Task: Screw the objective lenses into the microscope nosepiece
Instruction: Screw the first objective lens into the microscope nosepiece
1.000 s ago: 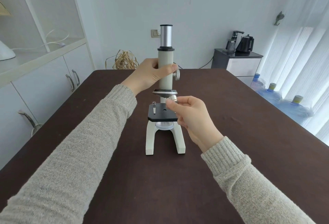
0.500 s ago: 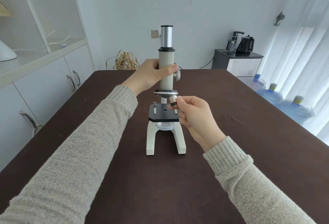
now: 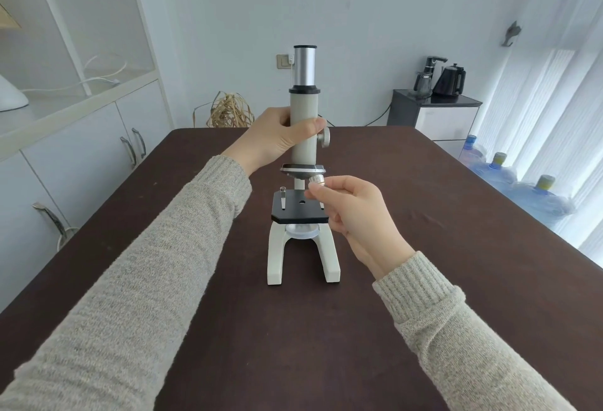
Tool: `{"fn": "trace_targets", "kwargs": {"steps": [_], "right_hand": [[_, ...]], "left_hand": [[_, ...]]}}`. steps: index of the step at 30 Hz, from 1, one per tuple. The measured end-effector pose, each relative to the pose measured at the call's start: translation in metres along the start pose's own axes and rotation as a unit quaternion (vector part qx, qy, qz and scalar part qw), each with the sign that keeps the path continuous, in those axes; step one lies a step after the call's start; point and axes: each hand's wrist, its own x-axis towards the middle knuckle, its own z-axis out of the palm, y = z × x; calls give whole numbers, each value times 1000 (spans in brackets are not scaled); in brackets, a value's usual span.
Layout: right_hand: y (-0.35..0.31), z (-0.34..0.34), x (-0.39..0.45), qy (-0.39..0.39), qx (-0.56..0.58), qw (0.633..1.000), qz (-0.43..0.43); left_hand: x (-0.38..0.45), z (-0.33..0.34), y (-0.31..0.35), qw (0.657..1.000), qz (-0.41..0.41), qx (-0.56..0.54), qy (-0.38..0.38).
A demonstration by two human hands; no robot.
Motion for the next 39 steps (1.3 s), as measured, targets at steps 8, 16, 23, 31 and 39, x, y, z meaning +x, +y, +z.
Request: {"fn": "trace_targets", "kwargs": {"steps": [8, 16, 23, 31, 39], "right_hand": [[3, 1, 0, 12, 29, 999, 0], [1, 1, 1, 13, 47, 999, 3], [-1, 5, -2, 15, -3, 1000, 6], [0, 1, -1, 6, -7, 1000, 8], [-1, 0, -2, 13, 20, 1000, 6]], "left_hand": [[-1, 0, 0, 1000, -6, -5, 3], [0, 1, 1, 1000, -7, -4, 4], [0, 0, 0, 1000, -4, -5, 5], [0, 0, -1, 1000, 2, -1, 3], [0, 0, 0, 1000, -1, -7, -1]]}}
